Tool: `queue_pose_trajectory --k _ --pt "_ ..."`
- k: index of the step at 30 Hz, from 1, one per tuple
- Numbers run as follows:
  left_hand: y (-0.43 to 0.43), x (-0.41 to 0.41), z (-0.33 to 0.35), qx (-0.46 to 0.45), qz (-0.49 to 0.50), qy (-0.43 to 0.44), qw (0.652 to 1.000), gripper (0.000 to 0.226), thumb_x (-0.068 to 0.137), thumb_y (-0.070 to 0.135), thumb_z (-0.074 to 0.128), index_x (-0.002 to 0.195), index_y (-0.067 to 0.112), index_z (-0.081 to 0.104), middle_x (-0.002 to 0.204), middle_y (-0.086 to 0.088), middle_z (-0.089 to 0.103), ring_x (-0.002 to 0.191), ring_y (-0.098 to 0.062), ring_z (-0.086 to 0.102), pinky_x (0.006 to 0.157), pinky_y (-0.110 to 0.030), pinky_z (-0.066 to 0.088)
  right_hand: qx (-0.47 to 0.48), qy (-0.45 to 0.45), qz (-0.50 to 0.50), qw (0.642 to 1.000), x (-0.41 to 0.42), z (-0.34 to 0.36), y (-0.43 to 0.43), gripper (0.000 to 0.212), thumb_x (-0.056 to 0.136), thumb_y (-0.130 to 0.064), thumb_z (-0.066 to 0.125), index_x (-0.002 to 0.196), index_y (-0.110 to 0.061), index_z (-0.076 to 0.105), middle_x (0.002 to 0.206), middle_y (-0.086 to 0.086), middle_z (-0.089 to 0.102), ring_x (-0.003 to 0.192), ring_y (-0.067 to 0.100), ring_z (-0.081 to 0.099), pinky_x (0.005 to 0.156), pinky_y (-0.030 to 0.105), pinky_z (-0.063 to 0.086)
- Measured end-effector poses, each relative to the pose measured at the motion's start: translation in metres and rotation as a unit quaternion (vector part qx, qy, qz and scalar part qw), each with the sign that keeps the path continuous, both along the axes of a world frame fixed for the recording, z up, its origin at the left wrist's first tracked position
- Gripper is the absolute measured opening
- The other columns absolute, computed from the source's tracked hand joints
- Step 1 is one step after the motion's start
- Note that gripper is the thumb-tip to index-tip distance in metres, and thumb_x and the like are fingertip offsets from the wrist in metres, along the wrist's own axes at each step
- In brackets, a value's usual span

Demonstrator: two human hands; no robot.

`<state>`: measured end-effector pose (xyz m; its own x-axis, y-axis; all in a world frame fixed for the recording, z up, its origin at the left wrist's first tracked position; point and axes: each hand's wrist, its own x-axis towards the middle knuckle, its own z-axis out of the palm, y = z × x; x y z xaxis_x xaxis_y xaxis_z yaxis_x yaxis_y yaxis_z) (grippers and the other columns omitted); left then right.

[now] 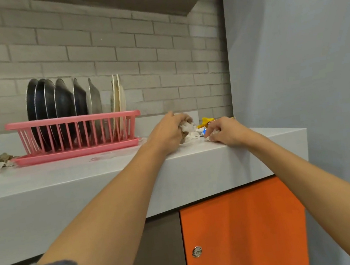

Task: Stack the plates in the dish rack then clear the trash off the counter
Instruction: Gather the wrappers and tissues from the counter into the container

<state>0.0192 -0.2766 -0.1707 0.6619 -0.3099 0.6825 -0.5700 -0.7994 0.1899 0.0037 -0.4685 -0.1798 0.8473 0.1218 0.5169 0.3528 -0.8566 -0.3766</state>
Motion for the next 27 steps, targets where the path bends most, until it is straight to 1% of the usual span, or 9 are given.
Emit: queue_pose_trajectory --k 3,6,9,13,15,18,22,25,27 --pt "-0.002 -0.008 0.002 -0.009 -0.008 0.007 1.0 0.035 0.09 0.004 0.041 0.103 0.022 0.068 0.094 0.001 0.044 0.087 -0.018 0.045 0.08 -0.031 0.04 -0.017 0.006 0.029 0.999 -0.005 0.001 0.001 0.016 0.095 -0.021 0.055 0.091 -0.018 0.07 0.097 0.012 0.065 0.084 0.018 0.053 0.07 0.029 0.037" --pt "-0.002 -0.022 0.004 -0.047 -0.016 -0.006 0.999 0.024 0.085 0.02 0.035 0.065 0.025 0.047 0.08 0.002 0.049 0.082 -0.025 0.051 0.068 -0.035 0.036 -0.015 0.001 0.037 0.999 -0.011 0.0 0.004 0.025 0.099 -0.025 0.05 0.088 -0.012 0.069 0.087 0.015 0.063 0.076 0.015 0.049 0.064 0.028 0.034" --pt "-0.004 -0.034 0.004 -0.084 -0.042 0.033 0.995 0.022 0.076 0.033 0.035 0.058 0.021 0.041 0.067 0.006 0.053 0.073 -0.024 0.052 0.067 -0.04 0.042 0.016 -0.06 0.025 0.998 -0.016 -0.008 0.01 0.039 0.097 -0.036 0.051 0.072 -0.009 0.065 0.066 0.004 0.056 0.067 0.012 0.048 0.058 0.028 0.032" --pt "-0.003 -0.044 0.0 -0.113 -0.091 0.075 0.987 0.035 0.084 0.045 0.046 0.056 0.023 0.041 0.051 0.009 0.053 0.058 -0.012 0.047 0.062 -0.035 0.038 0.052 -0.18 0.001 0.982 -0.027 -0.027 0.022 0.054 0.095 -0.041 0.052 0.053 -0.009 0.047 0.052 0.008 0.044 0.056 0.022 0.041 0.05 0.033 0.025" --pt "-0.003 -0.052 -0.003 -0.105 -0.103 0.059 0.987 0.034 0.085 0.04 0.056 0.058 0.024 0.043 0.047 0.012 0.054 0.052 -0.004 0.046 0.057 -0.03 0.036 0.06 -0.211 0.014 0.976 -0.033 -0.032 0.029 0.055 0.095 -0.039 0.053 0.05 -0.012 0.039 0.051 0.01 0.037 0.053 0.023 0.035 0.05 0.035 0.023" --pt "-0.002 -0.062 -0.002 -0.092 -0.102 -0.094 0.986 0.022 0.07 0.028 0.057 0.058 0.019 0.041 0.058 0.007 0.044 0.059 -0.013 0.041 0.054 -0.027 0.028 0.129 -0.245 0.065 0.959 -0.04 -0.034 0.034 0.054 0.093 -0.033 0.055 0.048 -0.012 0.034 0.053 0.02 0.034 0.053 0.026 0.029 0.052 0.035 0.025" --pt "0.007 -0.088 0.0 -0.197 -0.155 -0.231 0.94 0.014 0.07 0.006 0.056 0.062 0.008 0.045 0.067 -0.008 0.043 0.058 -0.012 0.035 0.055 -0.025 0.028 0.23 -0.276 0.158 0.92 -0.073 -0.052 0.047 0.055 0.094 -0.019 0.058 0.049 -0.017 0.028 0.048 0.008 0.023 0.049 0.018 0.023 0.052 0.034 0.022" --pt "0.01 -0.126 -0.034 -0.255 -0.204 -0.246 0.913 0.019 0.073 -0.004 0.058 0.064 0.005 0.045 0.067 -0.012 0.043 0.06 -0.016 0.038 0.056 -0.025 0.029 0.277 -0.216 0.227 0.908 -0.104 -0.09 0.06 0.056 0.096 -0.016 0.058 0.047 -0.018 0.03 0.048 0.005 0.023 0.048 0.014 0.022 0.051 0.032 0.019" --pt "0.011 -0.149 -0.076 -0.236 -0.225 -0.215 0.921 0.018 0.069 -0.009 0.062 0.064 0.003 0.049 0.068 -0.012 0.045 0.06 -0.02 0.041 0.055 -0.027 0.03 0.308 -0.141 0.251 0.907 -0.112 -0.123 0.069 0.052 0.092 -0.019 0.056 0.044 -0.02 0.037 0.045 0.003 0.029 0.047 0.012 0.025 0.049 0.027 0.02"
